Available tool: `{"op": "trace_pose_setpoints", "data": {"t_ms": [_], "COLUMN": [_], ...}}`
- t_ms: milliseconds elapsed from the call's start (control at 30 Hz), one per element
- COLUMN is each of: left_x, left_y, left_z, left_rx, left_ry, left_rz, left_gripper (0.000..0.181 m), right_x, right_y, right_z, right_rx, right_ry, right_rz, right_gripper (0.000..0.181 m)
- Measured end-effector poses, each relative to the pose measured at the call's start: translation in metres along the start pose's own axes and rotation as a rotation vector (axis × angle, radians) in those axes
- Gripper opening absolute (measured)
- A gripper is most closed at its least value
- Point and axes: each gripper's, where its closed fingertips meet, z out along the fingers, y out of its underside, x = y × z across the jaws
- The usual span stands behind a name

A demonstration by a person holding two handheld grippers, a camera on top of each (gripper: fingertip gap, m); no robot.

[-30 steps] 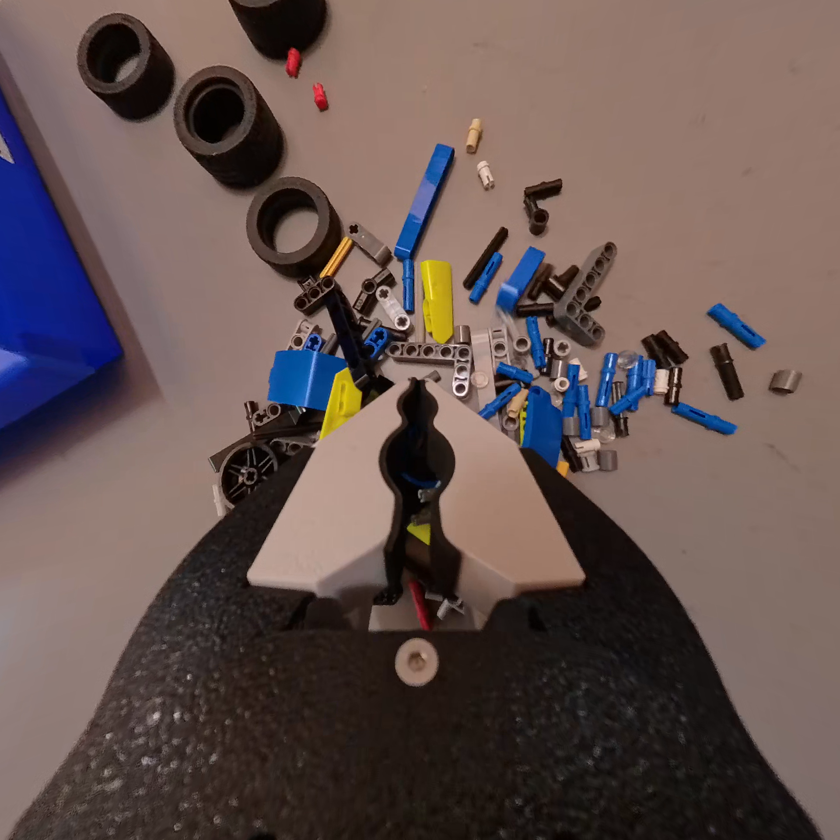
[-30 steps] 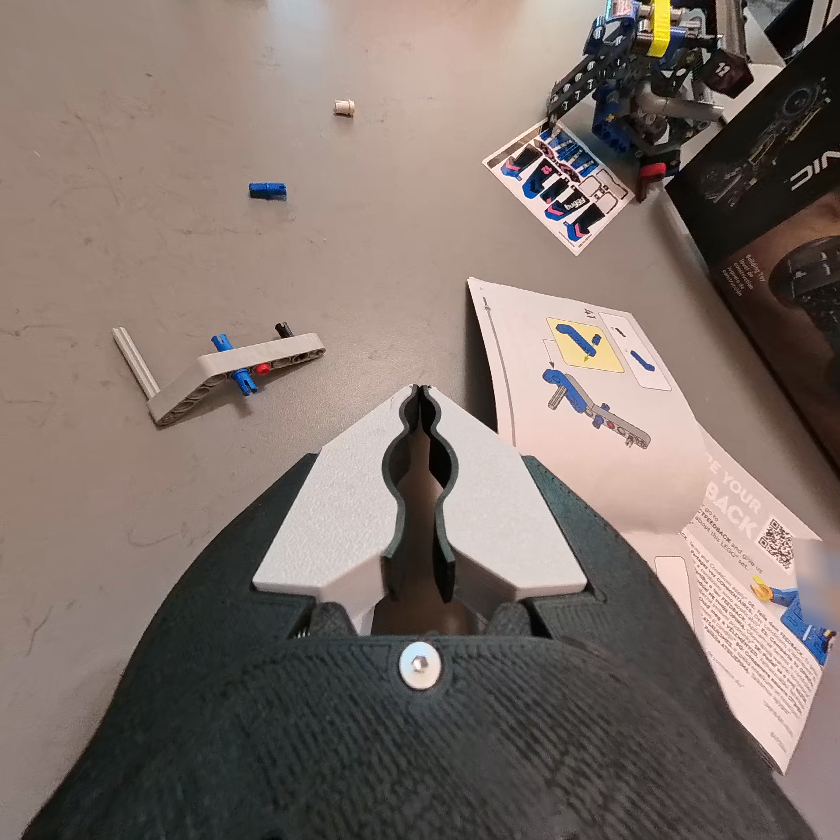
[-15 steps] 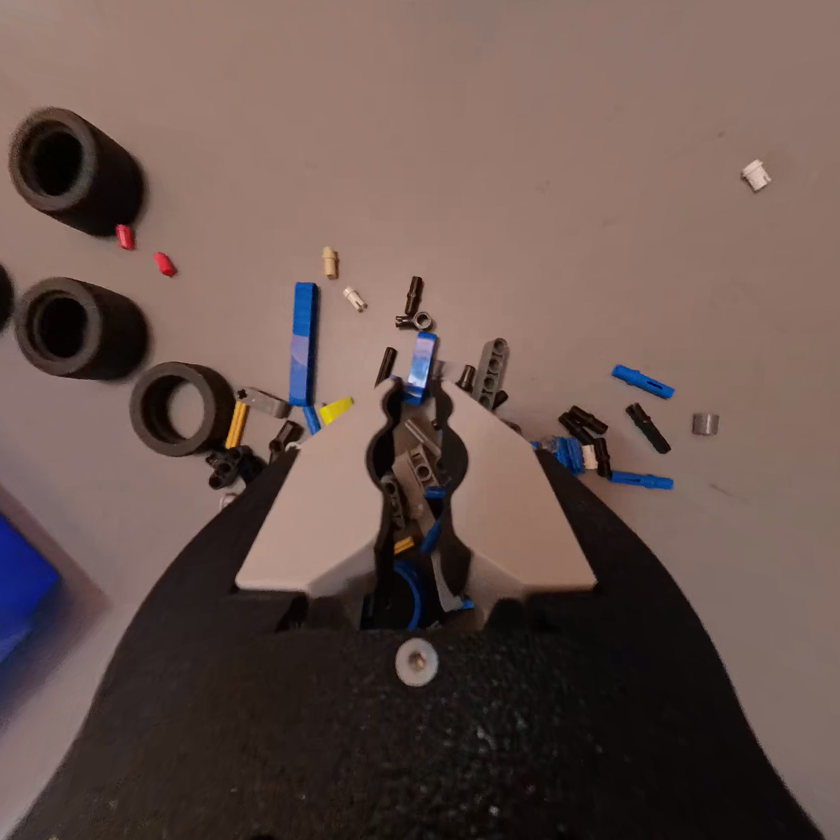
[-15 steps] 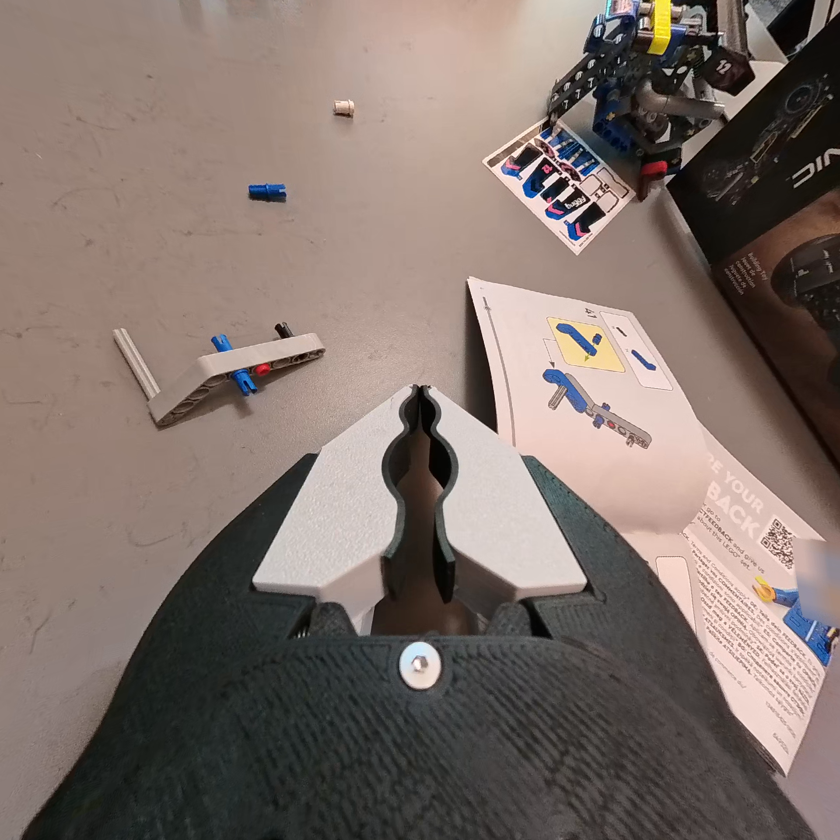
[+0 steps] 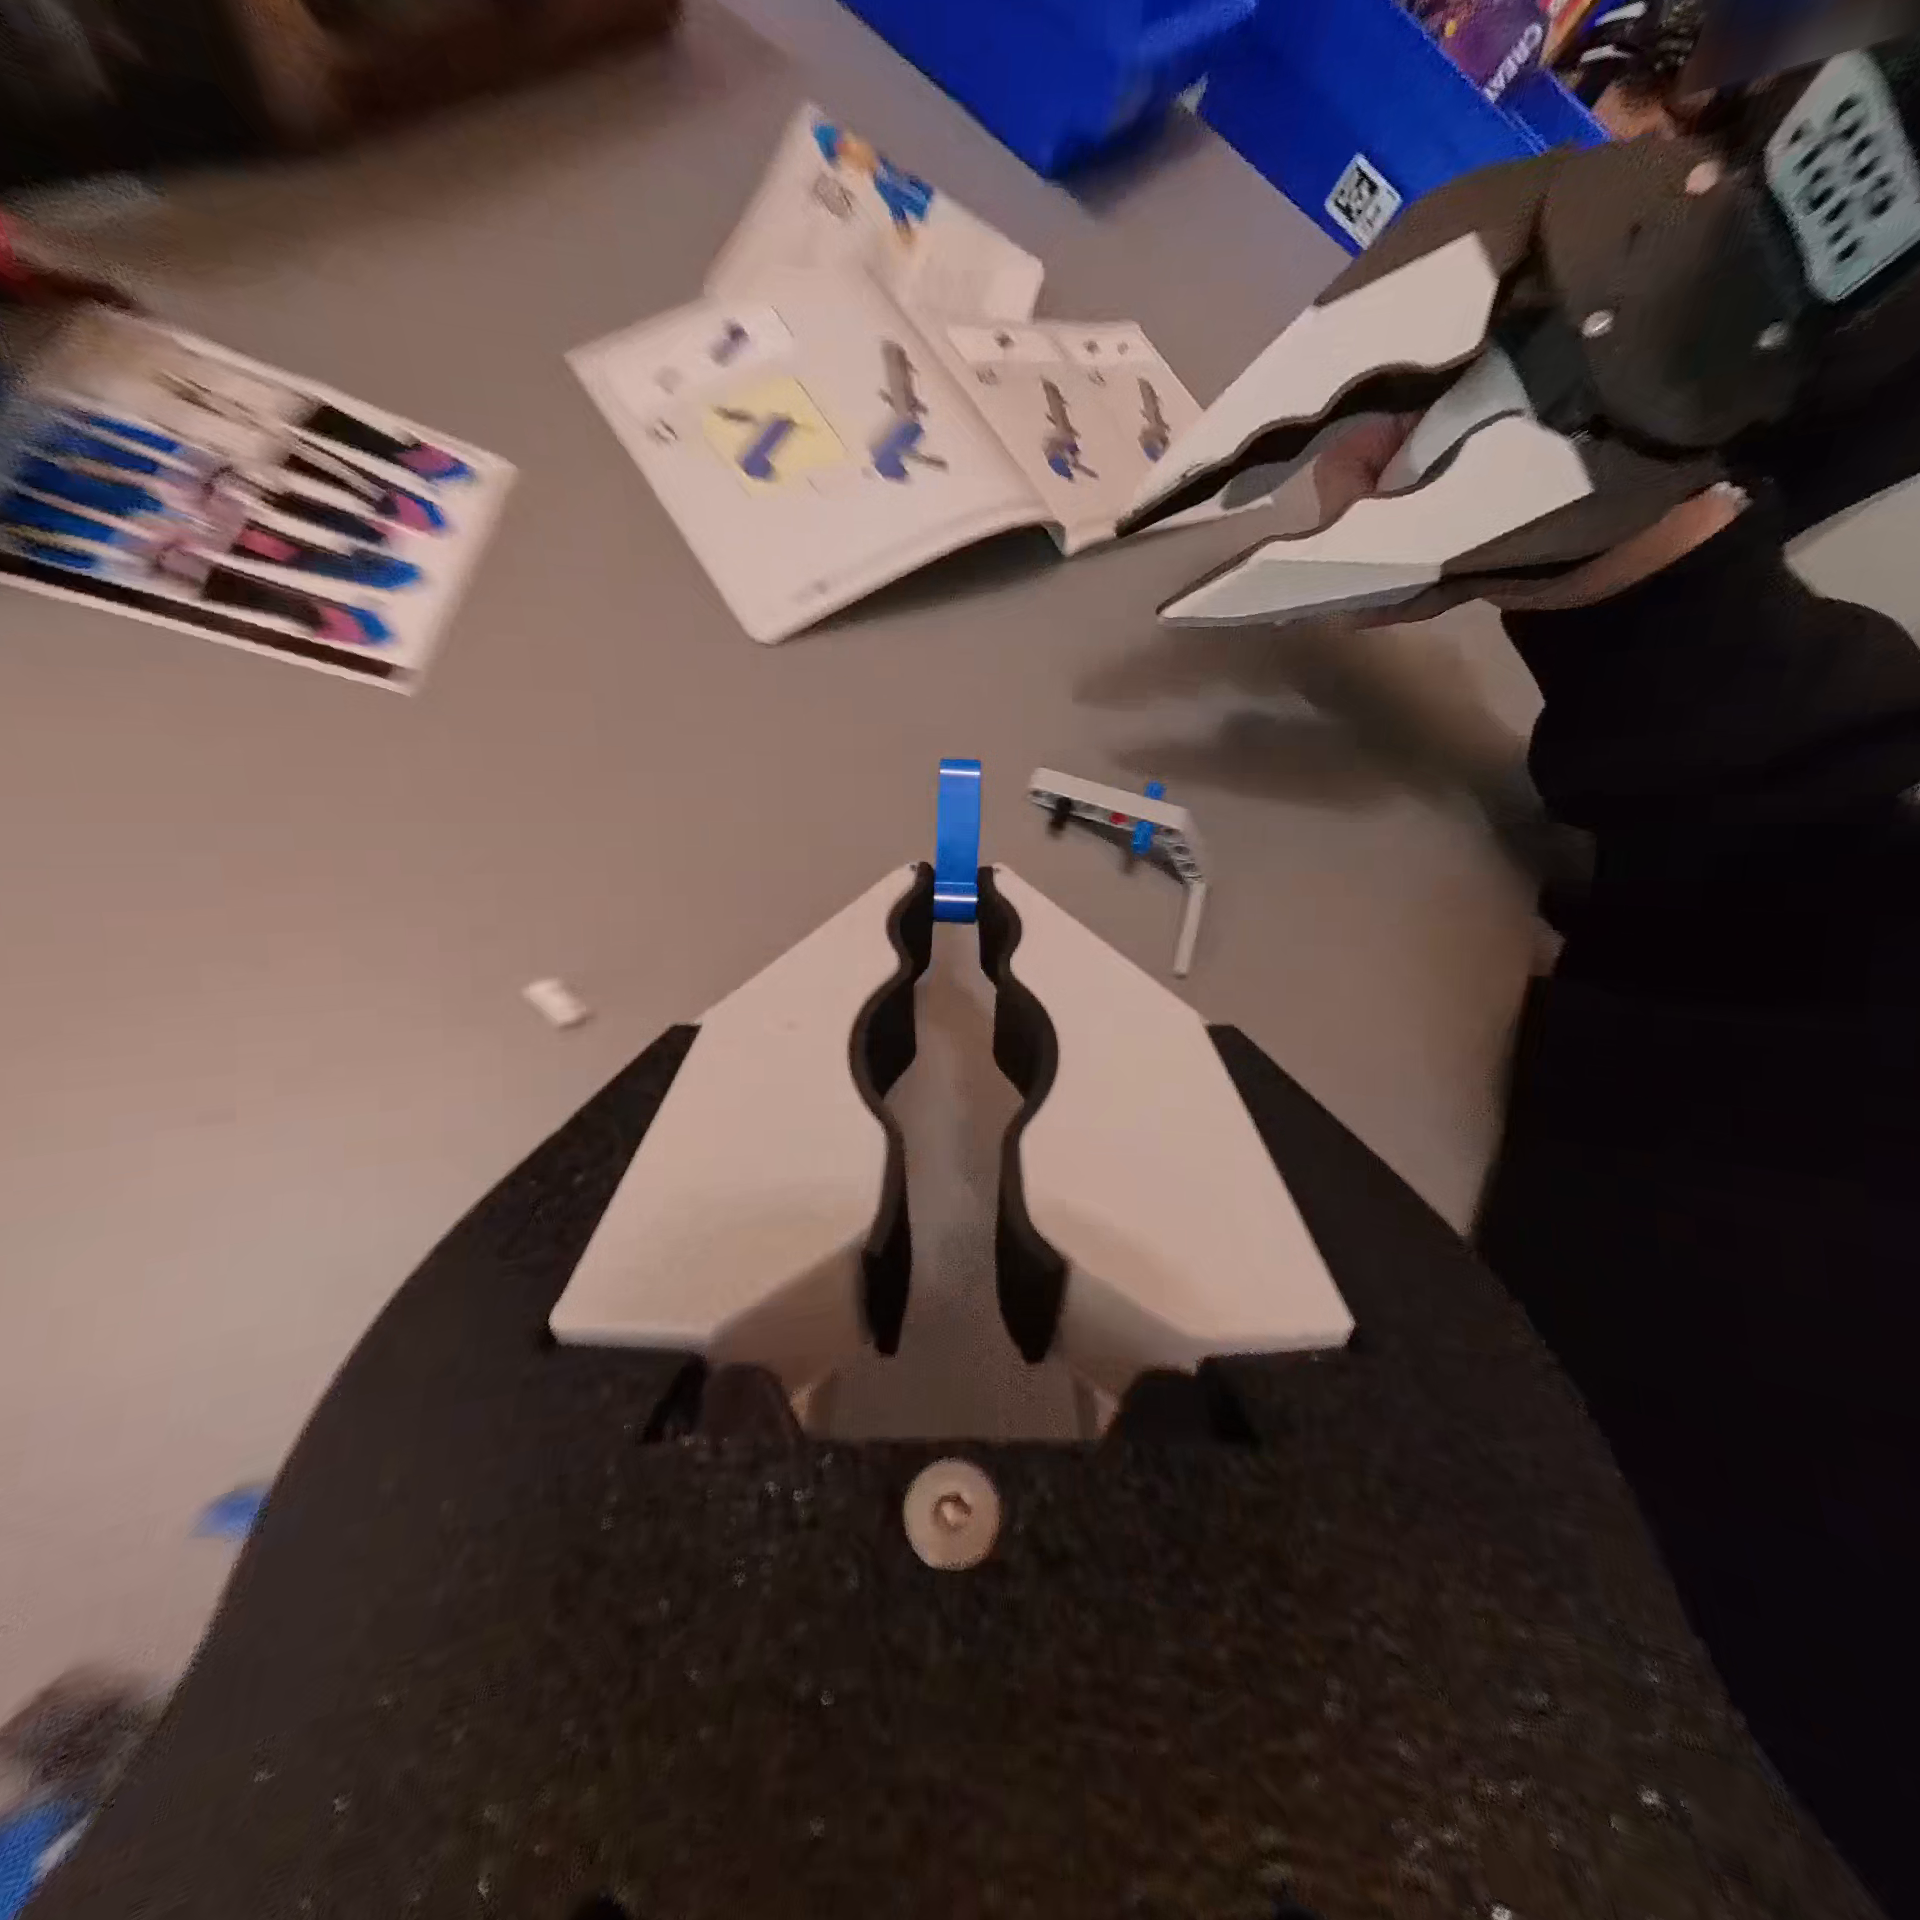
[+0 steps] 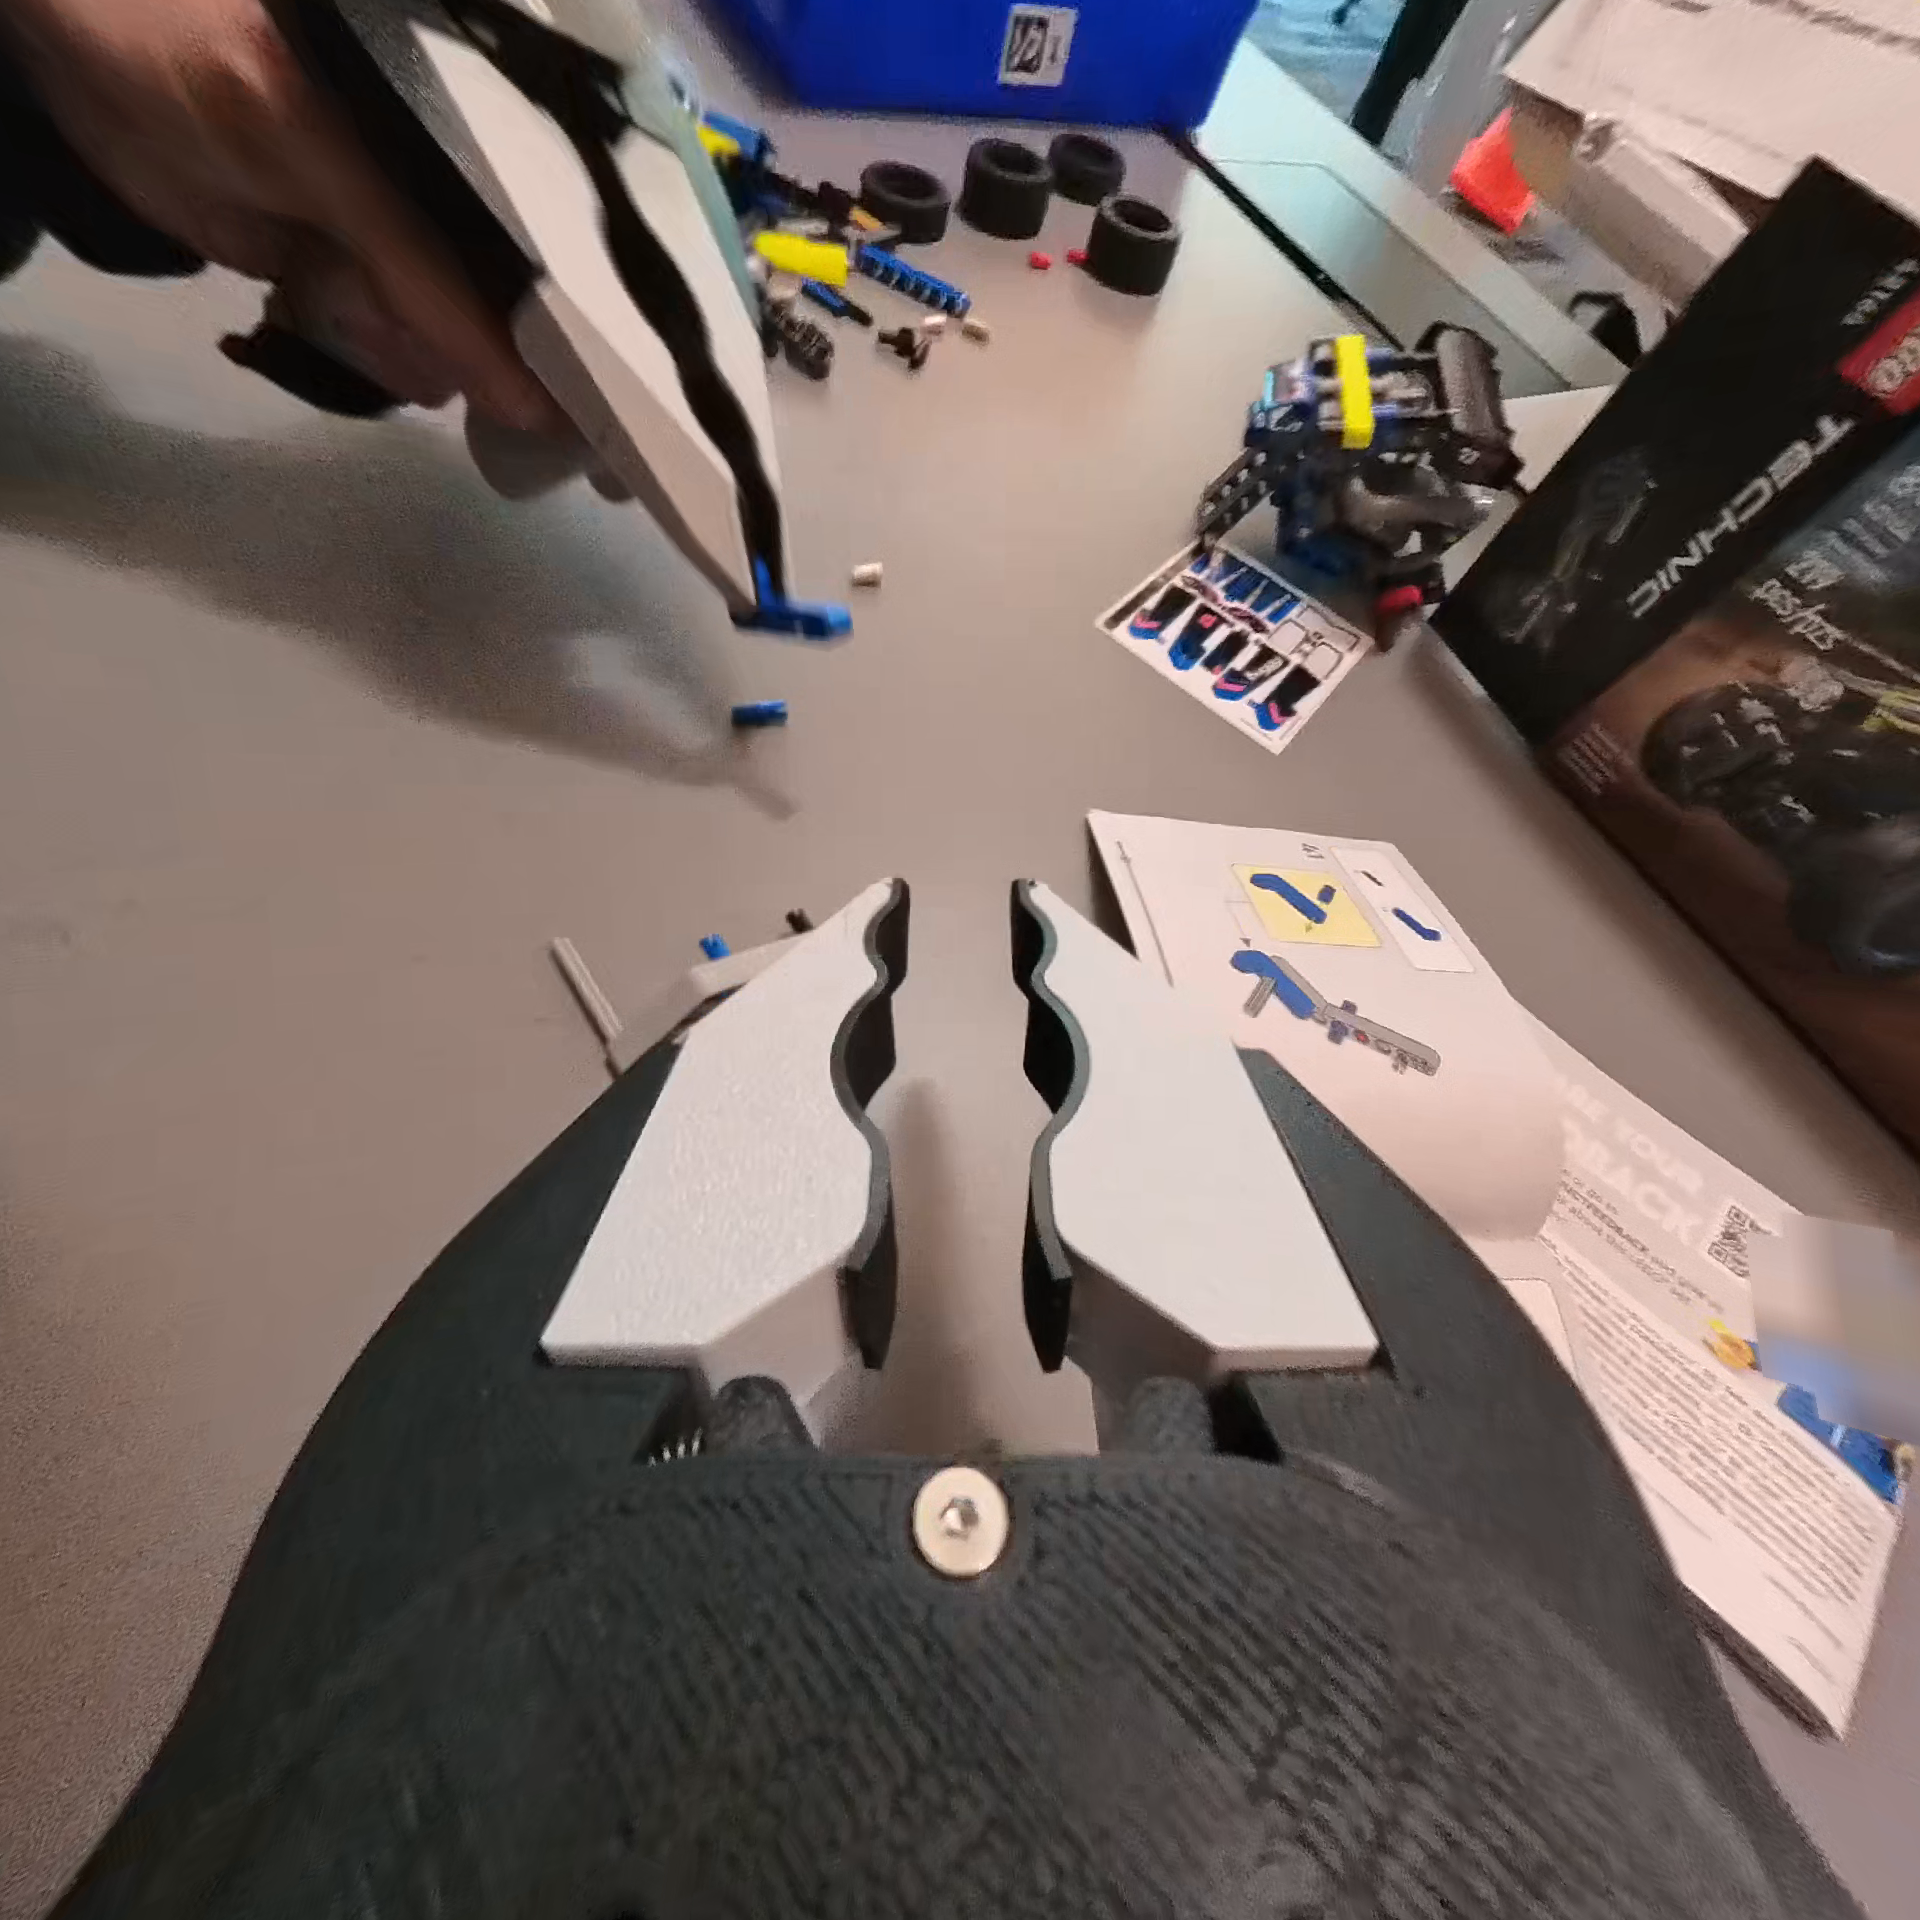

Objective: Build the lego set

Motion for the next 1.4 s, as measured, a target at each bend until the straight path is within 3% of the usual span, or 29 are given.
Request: {"op": "trace_pose_setpoints", "data": {"t_ms": [133, 367, 533, 733, 800, 900, 1033, 1133, 1233, 1300, 1400], "left_x": [0.009, -0.011, -0.022, -0.012, -0.003, 0.009, 0.02, 0.024, 0.022, 0.016, 0.016], "left_y": [0.001, -0.015, -0.032, -0.061, -0.059, -0.056, -0.056, -0.054, -0.048, -0.04, -0.021], "left_z": [0.04, 0.062, 0.046, 0.003, 0.001, -0.002, -0.006, -0.005, -0.003, -0.001, 0.0], "left_rx": [-0.029, -0.12, -0.052, 0.091, 0.109, 0.159, 0.193, 0.204, 0.188, 0.163, 0.101], "left_ry": [0.047, -0.046, -0.225, -0.74, -0.812, -0.846, -0.86, -0.869, -0.816, -0.687, -0.329], "left_rz": [-0.08, 0.111, 0.647, 1.487, 1.666, 1.794, 1.844, 1.879, 1.83, 1.637, 1.151], "left_gripper": [0.005, 0.005, 0.005, 0.004, 0.004, 0.004, 0.004, 0.004, 0.004, 0.012, 0.032], "right_x": [0.007, 0.02, 0.017, 0.01, 0.002, -0.007, -0.021, -0.02, -0.023, -0.022, -0.03], "right_y": [0.023, 0.03, 0.019, -0.024, -0.039, -0.049, -0.06, -0.065, -0.06, -0.055, -0.056], "right_z": [0.0, 0.013, 0.019, 0.023, 0.026, 0.03, 0.031, 0.03, 0.031, 0.034, 0.036], "right_rx": [-0.109, -0.135, -0.107, 0.087, 0.157, 0.167, 0.183, 0.207, 0.176, 0.149, 0.169], "right_ry": [0.044, 0.078, 0.018, -0.089, -0.15, -0.199, -0.228, -0.178, -0.143, -0.096, -0.093], "right_rz": [-0.016, 0.027, 0.145, 0.326, 0.342, 0.309, 0.225, 0.172, 0.054, -0.052, -0.151], "right_gripper": [0.015, 0.013, 0.022, 0.035, 0.033, 0.03, 0.021, 0.007, 0.006, 0.006, 0.006]}}
